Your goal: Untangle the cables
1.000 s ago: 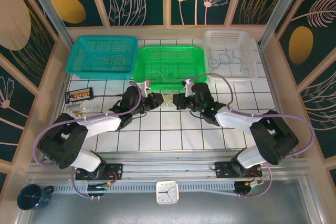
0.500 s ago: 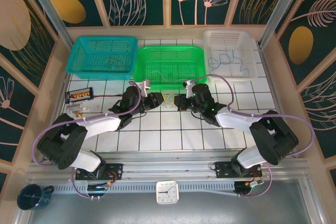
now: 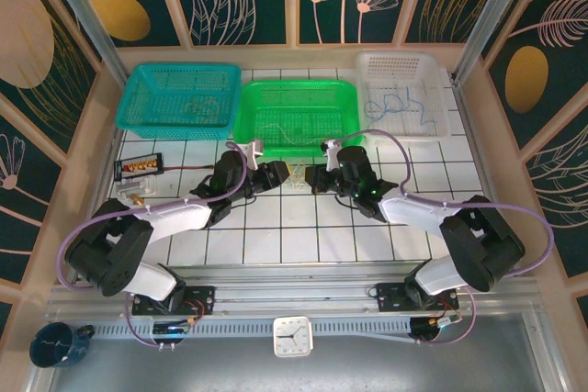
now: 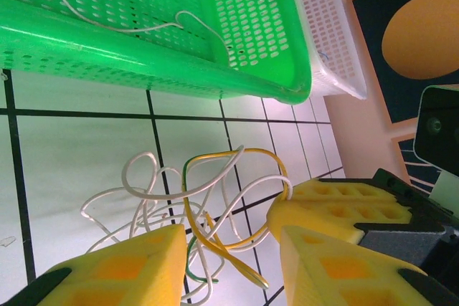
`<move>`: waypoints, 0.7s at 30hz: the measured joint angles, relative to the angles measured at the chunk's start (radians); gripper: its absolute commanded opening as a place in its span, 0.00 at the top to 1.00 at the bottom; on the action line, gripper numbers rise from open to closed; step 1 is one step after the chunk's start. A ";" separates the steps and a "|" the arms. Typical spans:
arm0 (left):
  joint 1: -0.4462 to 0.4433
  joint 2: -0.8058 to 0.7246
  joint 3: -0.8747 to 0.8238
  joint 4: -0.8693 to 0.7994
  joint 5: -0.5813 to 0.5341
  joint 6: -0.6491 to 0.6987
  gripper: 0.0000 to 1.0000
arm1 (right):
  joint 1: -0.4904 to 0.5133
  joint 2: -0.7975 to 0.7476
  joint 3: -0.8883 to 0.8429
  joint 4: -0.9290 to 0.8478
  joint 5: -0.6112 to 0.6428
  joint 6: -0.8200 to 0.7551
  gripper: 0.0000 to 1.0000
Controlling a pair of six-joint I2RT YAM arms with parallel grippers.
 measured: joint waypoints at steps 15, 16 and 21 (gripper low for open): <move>0.000 0.023 0.005 0.000 0.001 0.000 0.66 | 0.000 -0.011 0.000 -0.001 0.000 0.000 1.00; 0.000 0.024 0.006 0.000 0.002 -0.001 0.68 | 0.000 -0.011 0.000 0.000 0.000 0.000 1.00; 0.000 0.026 0.007 0.001 0.004 -0.001 0.79 | 0.000 -0.011 0.000 0.000 -0.002 0.000 1.00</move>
